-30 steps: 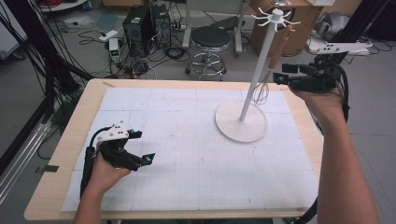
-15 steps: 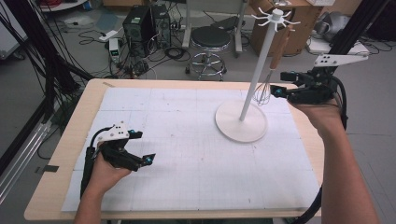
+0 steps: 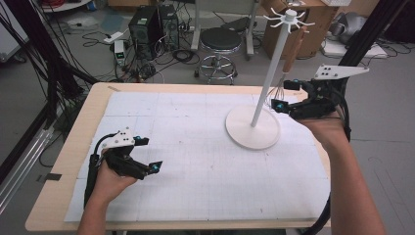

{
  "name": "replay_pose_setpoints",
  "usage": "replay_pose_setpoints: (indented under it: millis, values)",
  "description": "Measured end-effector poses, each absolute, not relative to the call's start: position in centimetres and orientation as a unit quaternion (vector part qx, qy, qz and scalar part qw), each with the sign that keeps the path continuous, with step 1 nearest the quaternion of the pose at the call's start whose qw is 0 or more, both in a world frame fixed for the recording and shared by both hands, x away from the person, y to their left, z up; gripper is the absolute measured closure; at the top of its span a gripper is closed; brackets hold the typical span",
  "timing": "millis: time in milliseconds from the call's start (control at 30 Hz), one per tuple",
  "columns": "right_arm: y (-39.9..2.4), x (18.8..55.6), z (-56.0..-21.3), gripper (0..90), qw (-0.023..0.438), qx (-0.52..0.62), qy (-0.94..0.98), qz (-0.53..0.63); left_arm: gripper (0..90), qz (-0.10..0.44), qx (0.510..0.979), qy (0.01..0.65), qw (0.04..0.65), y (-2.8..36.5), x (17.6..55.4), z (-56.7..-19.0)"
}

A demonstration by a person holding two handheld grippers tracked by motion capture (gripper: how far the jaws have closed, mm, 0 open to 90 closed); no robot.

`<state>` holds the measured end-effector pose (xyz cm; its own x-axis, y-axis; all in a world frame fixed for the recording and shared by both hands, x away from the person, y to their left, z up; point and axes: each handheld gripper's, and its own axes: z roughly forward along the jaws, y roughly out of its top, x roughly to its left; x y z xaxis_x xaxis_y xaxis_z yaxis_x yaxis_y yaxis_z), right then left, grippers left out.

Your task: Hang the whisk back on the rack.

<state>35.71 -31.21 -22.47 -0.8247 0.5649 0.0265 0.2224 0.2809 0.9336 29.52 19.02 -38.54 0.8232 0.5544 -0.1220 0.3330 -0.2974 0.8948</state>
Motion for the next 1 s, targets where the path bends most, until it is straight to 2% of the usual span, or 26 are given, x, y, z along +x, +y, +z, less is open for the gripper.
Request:
replay_pose_setpoints:
  millis: [167,767,1000]
  values:
    - [-30.6,35.6,-23.7,1.8,0.152,0.251,0.784,0.547,1.6,0.106,0.797,0.279,0.525,19.0,29.5,-38.5]
    - [-29.6,34.6,-27.0,0.5,0.117,0.235,0.793,0.550,1.6,0.104,0.799,0.274,0.525,19.0,29.5,-38.5]
    - [-29.9,34.2,-28.6,0.5,0.119,0.233,0.792,0.552,1.7,0.103,0.798,0.272,0.527,19.0,29.4,-38.5]
